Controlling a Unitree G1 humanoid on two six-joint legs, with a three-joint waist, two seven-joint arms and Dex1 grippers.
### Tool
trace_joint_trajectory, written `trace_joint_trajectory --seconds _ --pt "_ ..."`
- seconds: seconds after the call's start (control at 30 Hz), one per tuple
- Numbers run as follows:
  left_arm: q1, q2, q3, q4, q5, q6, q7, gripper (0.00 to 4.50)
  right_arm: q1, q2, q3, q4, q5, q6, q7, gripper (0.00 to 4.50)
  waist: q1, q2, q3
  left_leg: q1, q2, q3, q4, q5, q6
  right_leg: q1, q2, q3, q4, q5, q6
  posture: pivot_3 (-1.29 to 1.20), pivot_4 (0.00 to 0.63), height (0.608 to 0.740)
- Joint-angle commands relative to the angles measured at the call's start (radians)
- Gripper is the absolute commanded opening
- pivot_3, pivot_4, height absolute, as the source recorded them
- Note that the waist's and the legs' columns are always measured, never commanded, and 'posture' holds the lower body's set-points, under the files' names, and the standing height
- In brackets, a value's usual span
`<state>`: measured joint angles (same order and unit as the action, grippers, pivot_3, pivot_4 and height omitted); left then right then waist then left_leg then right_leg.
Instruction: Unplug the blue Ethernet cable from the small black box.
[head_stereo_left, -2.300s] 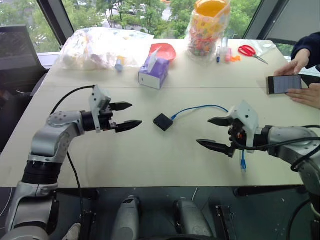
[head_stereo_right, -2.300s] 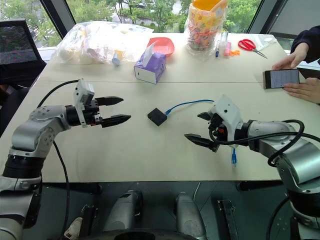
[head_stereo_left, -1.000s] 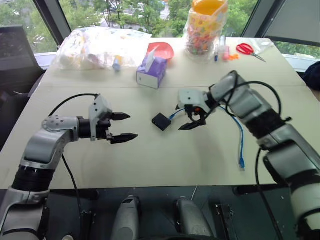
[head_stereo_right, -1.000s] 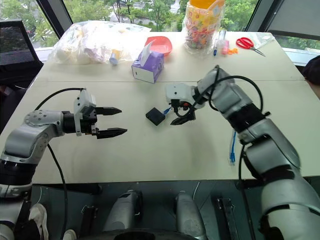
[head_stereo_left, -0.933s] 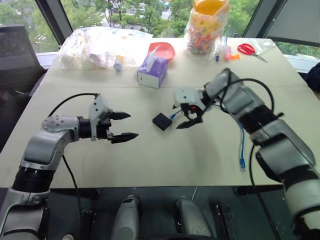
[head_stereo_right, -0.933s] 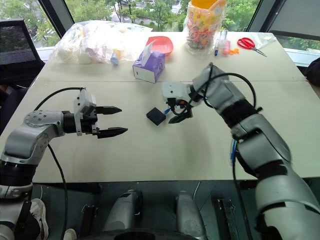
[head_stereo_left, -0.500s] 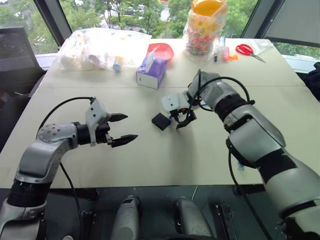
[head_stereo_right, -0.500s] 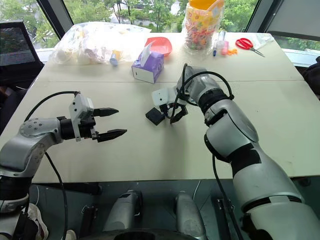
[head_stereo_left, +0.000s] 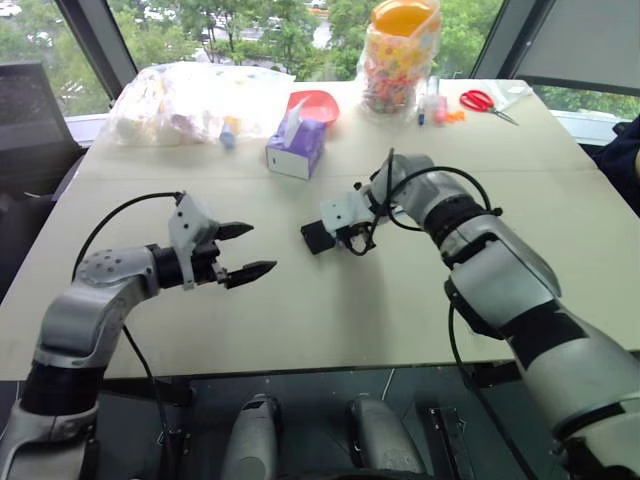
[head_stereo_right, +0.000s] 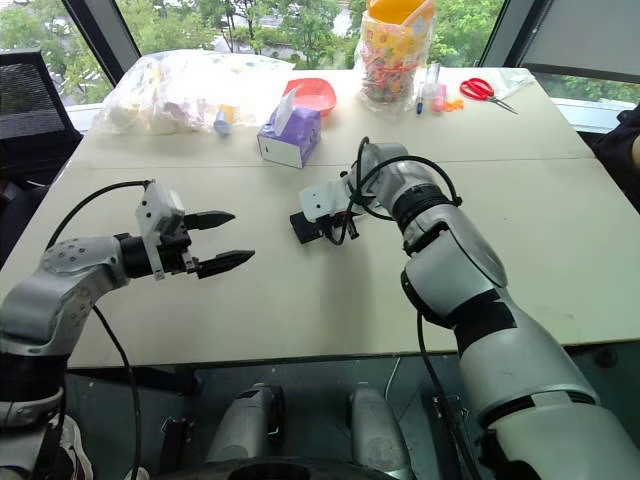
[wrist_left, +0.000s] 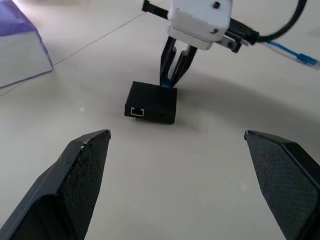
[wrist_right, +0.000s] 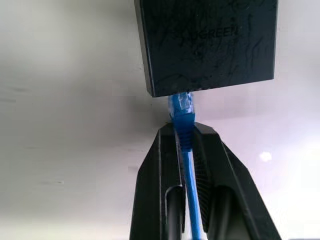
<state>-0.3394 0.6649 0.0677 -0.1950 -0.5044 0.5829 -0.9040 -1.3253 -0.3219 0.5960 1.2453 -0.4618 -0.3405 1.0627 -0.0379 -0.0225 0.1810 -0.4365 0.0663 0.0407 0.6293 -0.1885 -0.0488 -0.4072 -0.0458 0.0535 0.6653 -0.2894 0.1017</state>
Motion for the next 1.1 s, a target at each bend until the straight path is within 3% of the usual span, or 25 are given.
trace_joint_trajectory --seconds 0.03,0.2,0.33,0.43,0.67,1.1 --pt "-0.067 -0.036 0.014 0.041 -0.04 0.027 0.014 4.5 0.076 -0.092 -0.125 -0.175 0.068 -0.112 -0.156 0.02 0.004 0.0 0.0 -0.001 0.0 0.0 0.0 0.0 0.0 -0.001 0.0 0.0 0.0 0.0 0.0 0.0 0.15 0.735" --pt "-0.169 -0.1 0.015 0.18 -0.082 0.084 0.0 4.5 0.383 -0.217 -0.24 -0.604 0.0 -0.132 -0.475 0.02 0.004 0.0 0.0 -0.006 -0.001 -0.002 -0.001 0.0 0.0 -0.005 0.0 0.0 -0.001 0.002 0.006 0.0 0.15 0.735" --pt "-0.255 -0.134 -0.011 0.264 -0.105 0.123 -0.043 4.5 0.685 -0.226 -0.311 -0.991 -0.166 -0.031 -0.743 0.02 0.001 0.0 0.0 -0.006 -0.001 -0.003 -0.004 0.0 0.0 -0.006 0.001 0.0 0.0 0.001 0.007 0.0 0.15 0.735" --pt "-0.301 -0.152 -0.02 0.294 -0.11 0.138 -0.072 4.5 0.796 -0.209 -0.323 -1.156 -0.263 0.038 -0.831 0.02 -0.007 0.0 0.0 -0.007 -0.001 -0.003 -0.003 0.0 -0.001 -0.007 0.001 0.0 0.0 0.001 0.007 0.0 0.15 0.735" --pt "-0.333 -0.174 -0.03 0.267 -0.151 0.209 -0.109 4.5 0.876 -0.15 -0.304 -1.312 -0.384 0.167 -0.904 0.02 -0.004 0.0 0.0 -0.004 -0.001 -0.004 0.002 0.001 -0.002 -0.002 0.002 0.0 0.0 0.0 0.006 0.0 0.15 0.735" --pt "-0.347 -0.222 -0.027 0.292 -0.114 0.158 -0.049 4.5 0.885 -0.152 -0.267 -1.346 -0.39 0.154 -0.874 0.02 0.001 0.0 0.0 -0.005 -0.002 -0.005 0.001 0.001 -0.001 -0.002 0.001 -0.001 -0.001 0.001 0.006 0.0 0.15 0.735"
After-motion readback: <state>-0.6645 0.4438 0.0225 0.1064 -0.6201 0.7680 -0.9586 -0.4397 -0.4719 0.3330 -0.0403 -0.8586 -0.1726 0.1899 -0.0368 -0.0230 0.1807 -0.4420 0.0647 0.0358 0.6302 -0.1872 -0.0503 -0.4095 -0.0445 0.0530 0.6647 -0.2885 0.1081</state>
